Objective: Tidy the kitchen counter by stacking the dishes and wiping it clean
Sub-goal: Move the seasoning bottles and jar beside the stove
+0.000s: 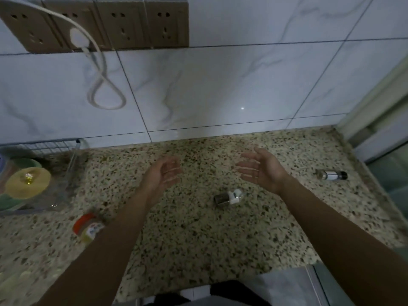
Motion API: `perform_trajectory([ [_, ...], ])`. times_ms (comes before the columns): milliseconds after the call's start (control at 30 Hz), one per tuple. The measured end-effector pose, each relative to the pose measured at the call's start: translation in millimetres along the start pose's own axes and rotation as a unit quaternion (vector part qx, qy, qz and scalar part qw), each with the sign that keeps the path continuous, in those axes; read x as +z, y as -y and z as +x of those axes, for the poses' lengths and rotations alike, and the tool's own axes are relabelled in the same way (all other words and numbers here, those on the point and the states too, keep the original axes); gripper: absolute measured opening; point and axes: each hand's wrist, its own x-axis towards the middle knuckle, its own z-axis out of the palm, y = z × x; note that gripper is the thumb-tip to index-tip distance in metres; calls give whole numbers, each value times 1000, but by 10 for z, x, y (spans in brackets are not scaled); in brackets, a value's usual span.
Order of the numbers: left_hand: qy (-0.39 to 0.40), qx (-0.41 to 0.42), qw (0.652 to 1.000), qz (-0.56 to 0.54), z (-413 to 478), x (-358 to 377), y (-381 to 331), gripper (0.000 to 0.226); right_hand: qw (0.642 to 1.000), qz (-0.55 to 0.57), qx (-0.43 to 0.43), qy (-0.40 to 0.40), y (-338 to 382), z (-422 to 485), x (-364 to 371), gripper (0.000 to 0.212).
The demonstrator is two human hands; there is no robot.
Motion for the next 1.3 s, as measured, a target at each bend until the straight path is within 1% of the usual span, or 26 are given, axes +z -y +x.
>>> perform_trajectory([
  [133,25,-36,997,56,136,418,165,39,998,48,3,-34,-104,-84,-402,60],
  [233,44,-40,982,178,211,716,379,32,996,72,0,-58,-167,-131,-706,60],
  [267,58,-17,964,257,243,789,473,27,995,76,-1,-67,-178,-147,-791,59],
  [300,78,16,933,351,292,864,587,22,994,79,-1,-79,-195,-168,-900,58],
  [333,101,50,894,435,327,905,686,23,993,76,-4,-91,-203,-190,-978,56],
  [367,122,75,853,502,337,956,761,33,992,65,-12,-109,-207,-208,-1064,52],
  [433,157,104,779,598,381,1053,910,66,988,27,-29,-150,-220,-244,-1282,45],
  [467,168,105,750,632,385,1075,959,83,986,8,-34,-166,-223,-256,-1365,43],
  [500,170,98,721,664,398,1119,1020,94,983,-4,-36,-180,-222,-269,-1476,40],
  [533,170,94,695,692,409,1139,1084,99,981,-6,-36,-192,-214,-280,-1577,38],
  [567,168,97,673,714,434,1165,1157,99,979,-5,-38,-202,-206,-287,-1686,36],
  [600,165,103,660,725,447,1170,1212,98,977,-7,-41,-211,-199,-298,-1778,34],
  [667,154,119,649,736,512,1185,1322,93,971,-13,-40,-233,-168,-302,-1981,31],
  [700,148,134,642,741,545,1200,1357,85,968,-23,-40,-246,-154,-295,-2076,27],
  [733,144,156,643,736,550,1210,1371,72,964,-38,-43,-261,-143,-280,-2175,21],
  [800,127,218,660,707,597,1266,1485,51,949,-79,-50,-300,-121,-251,-2367,10],
  [900,123,299,666,672,764,1324,1644,47,913,-190,-88,-351,-98,-214,-2601,15],
  [967,146,305,682,648,719,1470,1601,45,868,-290,-139,-378,-82,-192,-2769,18],
  [1000,164,268,704,637,639,1571,1511,38,842,-342,-156,-387,-76,-167,-2860,22],
  [1033,174,236,724,625,567,1674,1460,24,817,-389,-164,-393,-75,-134,-2950,28],
  [1067,162,207,739,621,535,1727,1449,18,798,-423,-164,-396,-66,-99,-3047,35],
  [1100,133,177,755,618,529,1807,1463,34,786,-450,-160,-392,-58,-56,-3148,43],
  [1133,138,153,762,614,528,1854,1453,44,773,-485,-152,-379,-50,-12,-3217,51],
  [1167,168,144,780,585,542,1894,1445,47,754,-533,-136,-359,-42,26,-3269,58],
  [1233,207,140,794,554,591,1947,1479,57,721,-612,-88,-314,-37,120,-3384,63],
  [1300,199,133,782,576,587,2005,1487,66,704,-645,-59,-292,-82,215,-3487,60],
])
